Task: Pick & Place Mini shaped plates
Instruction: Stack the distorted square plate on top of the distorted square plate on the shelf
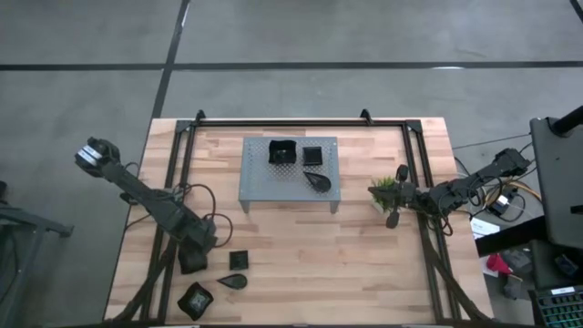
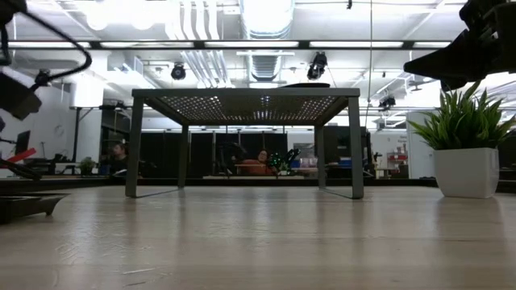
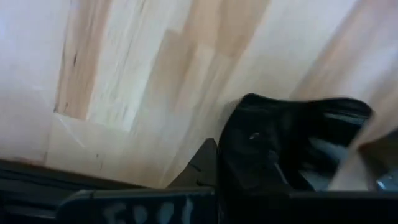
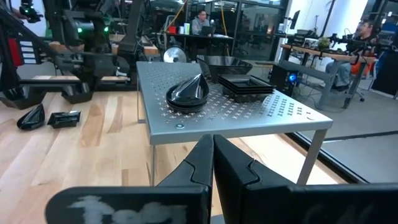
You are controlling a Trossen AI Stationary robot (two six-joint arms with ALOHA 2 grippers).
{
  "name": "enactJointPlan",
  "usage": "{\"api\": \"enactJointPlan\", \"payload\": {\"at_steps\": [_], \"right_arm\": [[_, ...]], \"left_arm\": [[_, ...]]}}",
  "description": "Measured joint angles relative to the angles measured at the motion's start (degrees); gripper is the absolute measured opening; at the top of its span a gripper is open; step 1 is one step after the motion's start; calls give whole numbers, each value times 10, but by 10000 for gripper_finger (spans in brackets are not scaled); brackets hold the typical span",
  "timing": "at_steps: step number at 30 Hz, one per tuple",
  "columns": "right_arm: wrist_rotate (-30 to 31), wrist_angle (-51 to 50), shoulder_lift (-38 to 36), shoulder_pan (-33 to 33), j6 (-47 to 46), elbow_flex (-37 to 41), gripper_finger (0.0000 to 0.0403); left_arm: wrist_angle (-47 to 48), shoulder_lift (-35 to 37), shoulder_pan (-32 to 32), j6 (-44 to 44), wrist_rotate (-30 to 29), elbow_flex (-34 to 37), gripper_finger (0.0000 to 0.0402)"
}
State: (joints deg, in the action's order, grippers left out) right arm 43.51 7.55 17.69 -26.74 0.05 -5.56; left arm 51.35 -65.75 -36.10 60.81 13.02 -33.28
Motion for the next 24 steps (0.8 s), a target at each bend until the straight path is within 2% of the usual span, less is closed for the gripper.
{"api": "enactJointPlan", "payload": {"at_steps": [4,9,18,22,24], "right_arm": [[0,0,0,0,0,0,8],[0,0,0,0,0,0,8],[0,0,0,0,0,0,8],[0,0,0,0,0,0,8],[0,0,0,0,0,0,8]], "left_arm": [[39,15,1,-10,-22,-38,1],[85,48,4,-11,-104,-96,0],[84,115,9,7,-384,-191,0],[44,134,13,35,-492,-221,0],[32,140,28,31,-519,-234,0]]}}
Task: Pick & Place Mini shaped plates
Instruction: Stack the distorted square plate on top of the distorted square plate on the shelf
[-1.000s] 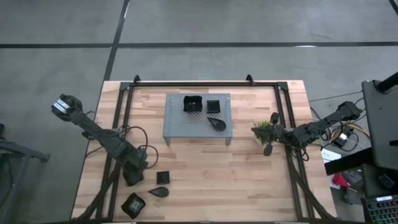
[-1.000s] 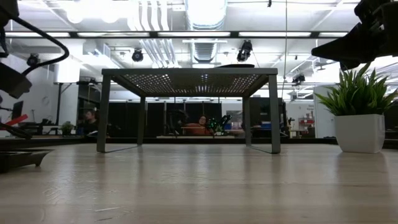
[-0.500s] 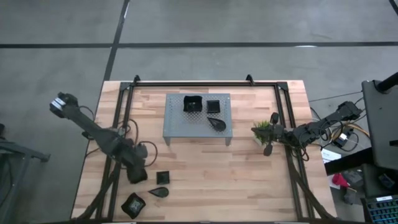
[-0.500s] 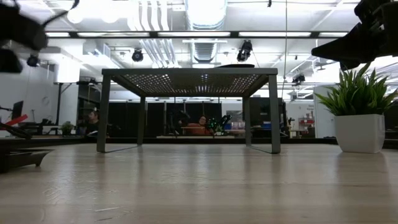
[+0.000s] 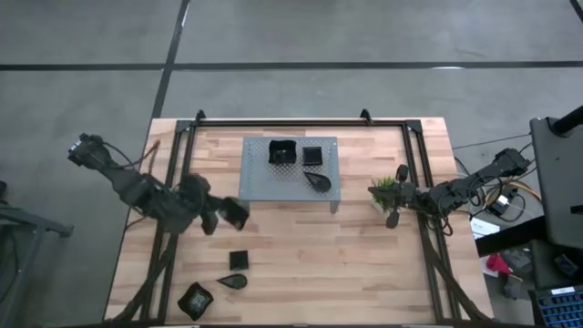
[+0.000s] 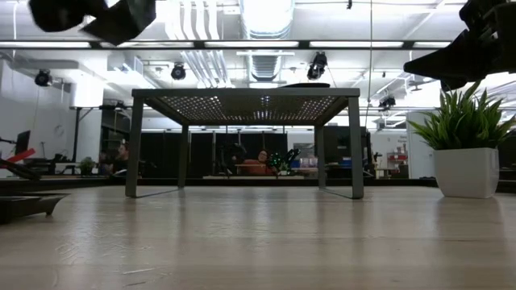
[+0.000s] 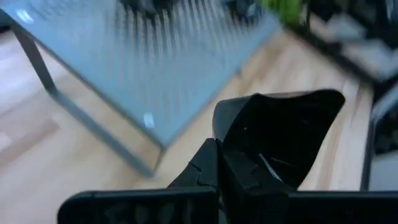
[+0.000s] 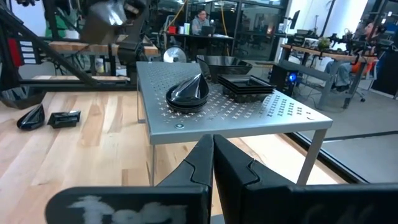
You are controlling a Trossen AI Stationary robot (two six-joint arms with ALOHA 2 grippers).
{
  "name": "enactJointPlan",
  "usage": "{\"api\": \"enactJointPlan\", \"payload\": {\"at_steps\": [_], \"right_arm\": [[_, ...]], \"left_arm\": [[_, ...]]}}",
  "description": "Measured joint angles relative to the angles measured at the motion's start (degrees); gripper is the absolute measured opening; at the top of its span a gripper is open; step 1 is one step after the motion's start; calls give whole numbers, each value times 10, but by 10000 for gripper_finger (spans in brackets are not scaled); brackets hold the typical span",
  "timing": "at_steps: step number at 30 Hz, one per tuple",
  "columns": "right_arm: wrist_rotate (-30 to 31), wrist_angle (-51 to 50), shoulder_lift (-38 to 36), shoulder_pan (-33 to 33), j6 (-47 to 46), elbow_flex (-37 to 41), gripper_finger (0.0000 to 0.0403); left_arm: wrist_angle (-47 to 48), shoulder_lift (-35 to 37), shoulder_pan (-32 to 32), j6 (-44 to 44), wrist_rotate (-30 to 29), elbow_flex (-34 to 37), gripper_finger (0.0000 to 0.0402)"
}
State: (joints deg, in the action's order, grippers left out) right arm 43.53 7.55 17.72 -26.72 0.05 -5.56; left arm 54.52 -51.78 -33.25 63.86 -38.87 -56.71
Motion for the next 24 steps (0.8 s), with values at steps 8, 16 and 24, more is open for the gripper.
{"api": "enactJointPlan", "payload": {"at_steps": [8,16,24], "right_arm": [[0,0,0,0,0,0,8],[0,0,0,0,0,0,8],[0,0,0,0,0,0,8]], "left_arm": [[-60,18,122,5,14,-19,0],[-214,28,310,-115,175,-19,0],[-311,-42,477,-112,361,-13,0]]}}
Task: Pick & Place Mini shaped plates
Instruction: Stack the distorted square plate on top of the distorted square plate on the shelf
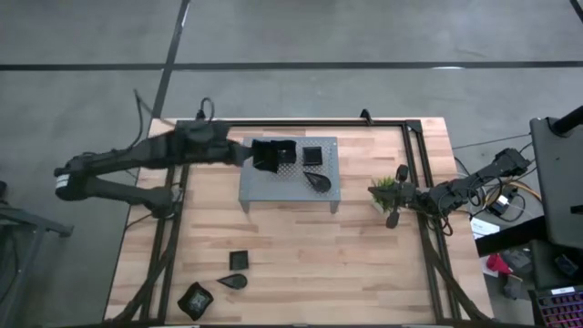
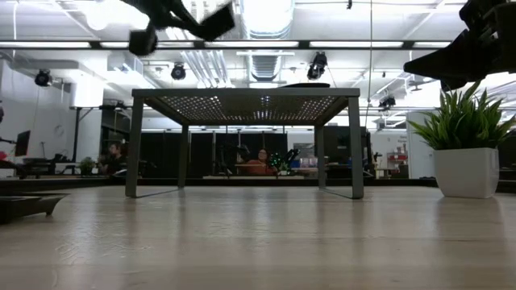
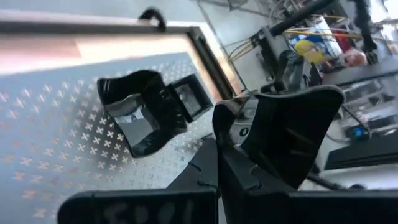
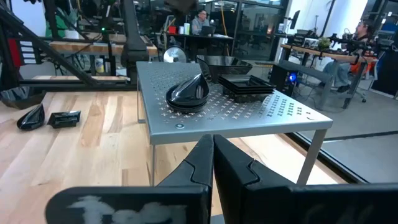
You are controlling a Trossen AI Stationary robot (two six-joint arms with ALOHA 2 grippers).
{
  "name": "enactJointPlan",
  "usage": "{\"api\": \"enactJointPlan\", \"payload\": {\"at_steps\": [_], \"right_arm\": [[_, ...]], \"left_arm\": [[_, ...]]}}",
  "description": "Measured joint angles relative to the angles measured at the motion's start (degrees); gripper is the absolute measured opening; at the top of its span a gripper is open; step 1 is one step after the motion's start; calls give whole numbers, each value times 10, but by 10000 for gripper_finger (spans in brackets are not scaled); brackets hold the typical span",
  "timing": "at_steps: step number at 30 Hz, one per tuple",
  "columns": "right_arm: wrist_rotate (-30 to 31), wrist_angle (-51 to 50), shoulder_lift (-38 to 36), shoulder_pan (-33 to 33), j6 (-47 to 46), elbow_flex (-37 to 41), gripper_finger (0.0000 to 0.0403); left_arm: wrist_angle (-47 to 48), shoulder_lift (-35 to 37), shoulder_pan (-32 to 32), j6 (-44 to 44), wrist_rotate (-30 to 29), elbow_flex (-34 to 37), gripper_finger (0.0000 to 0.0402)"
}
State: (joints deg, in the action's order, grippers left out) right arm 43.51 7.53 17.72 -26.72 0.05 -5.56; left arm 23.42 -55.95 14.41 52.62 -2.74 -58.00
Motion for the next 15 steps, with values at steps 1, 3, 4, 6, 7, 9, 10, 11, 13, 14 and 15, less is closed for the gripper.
{"api": "enactJointPlan", "payload": {"at_steps": [1,3,4,6,7,9,10,11,13,14,15], "right_arm": [[0,0,0,0,0,0,8],[0,0,0,0,0,0,8],[0,0,0,0,0,0,8],[0,0,0,0,0,0,8],[0,0,0,0,0,0,8],[0,0,0,0,0,0,8],[0,0,0,0,0,0,8],[0,0,0,0,0,0,8],[0,0,0,0,0,0,8],[0,0,0,0,0,0,8],[0,0,0,0,0,0,8]], "left_arm": [[-5,-14,15,15,27,0,0],[-10,-42,40,35,68,0,0],[-10,-53,50,45,83,0,0],[-23,-77,66,60,102,1,0],[-42,-88,74,64,114,1,0],[-73,-106,85,58,139,1,0],[-87,-113,87,56,151,1,0],[-94,-120,90,55,163,0,0],[-91,-130,99,58,185,0,0],[-89,-135,102,61,188,0,0],[-89,-139,105,64,188,0,0]]}}
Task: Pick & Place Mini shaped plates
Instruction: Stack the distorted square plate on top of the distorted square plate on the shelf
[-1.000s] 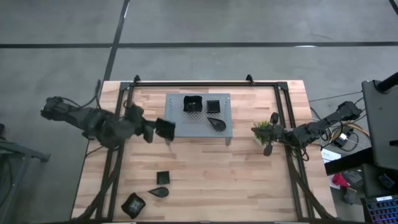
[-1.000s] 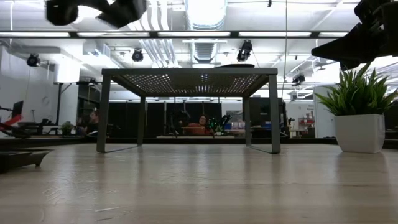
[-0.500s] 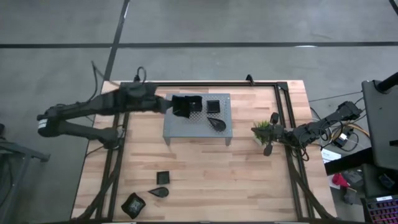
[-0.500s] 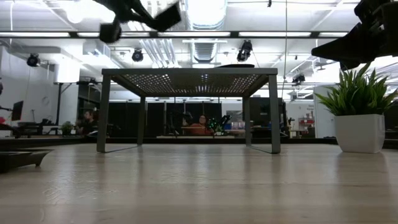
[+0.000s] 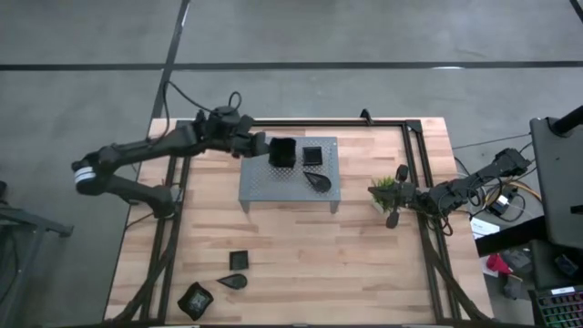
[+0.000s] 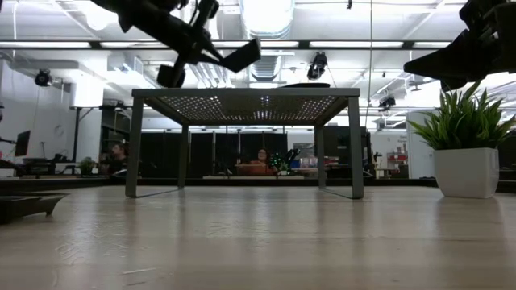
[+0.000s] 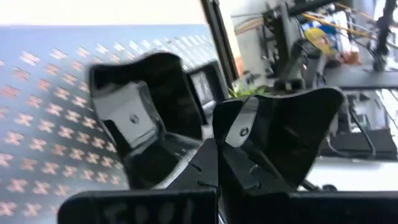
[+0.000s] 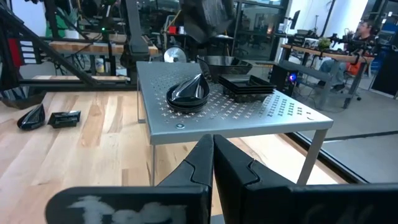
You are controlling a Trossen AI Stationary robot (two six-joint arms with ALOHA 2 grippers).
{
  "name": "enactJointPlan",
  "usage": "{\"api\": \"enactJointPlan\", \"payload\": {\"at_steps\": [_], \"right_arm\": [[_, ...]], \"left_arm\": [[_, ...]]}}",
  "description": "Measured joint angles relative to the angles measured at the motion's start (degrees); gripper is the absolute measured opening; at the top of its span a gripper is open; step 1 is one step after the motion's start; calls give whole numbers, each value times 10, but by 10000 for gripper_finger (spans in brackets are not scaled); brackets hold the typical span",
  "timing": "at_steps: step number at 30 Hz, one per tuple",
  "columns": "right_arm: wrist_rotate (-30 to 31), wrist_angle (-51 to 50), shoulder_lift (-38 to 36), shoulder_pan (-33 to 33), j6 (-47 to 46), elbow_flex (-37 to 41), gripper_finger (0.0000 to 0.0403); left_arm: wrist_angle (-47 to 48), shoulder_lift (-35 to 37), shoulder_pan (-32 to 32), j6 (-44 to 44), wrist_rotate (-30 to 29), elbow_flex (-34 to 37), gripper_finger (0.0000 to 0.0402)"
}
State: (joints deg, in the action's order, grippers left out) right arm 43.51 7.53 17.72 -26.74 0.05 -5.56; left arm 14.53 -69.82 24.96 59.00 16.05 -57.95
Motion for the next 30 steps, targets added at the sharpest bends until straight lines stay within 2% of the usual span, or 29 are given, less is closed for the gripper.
{"api": "enactJointPlan", "payload": {"at_steps": [13,30], "right_arm": [[0,0,0,0,0,0,8],[0,0,0,0,0,0,8]], "left_arm": [[20,-6,41,-9,5,0,0],[61,-12,43,-38,-5,-3,0]]}}
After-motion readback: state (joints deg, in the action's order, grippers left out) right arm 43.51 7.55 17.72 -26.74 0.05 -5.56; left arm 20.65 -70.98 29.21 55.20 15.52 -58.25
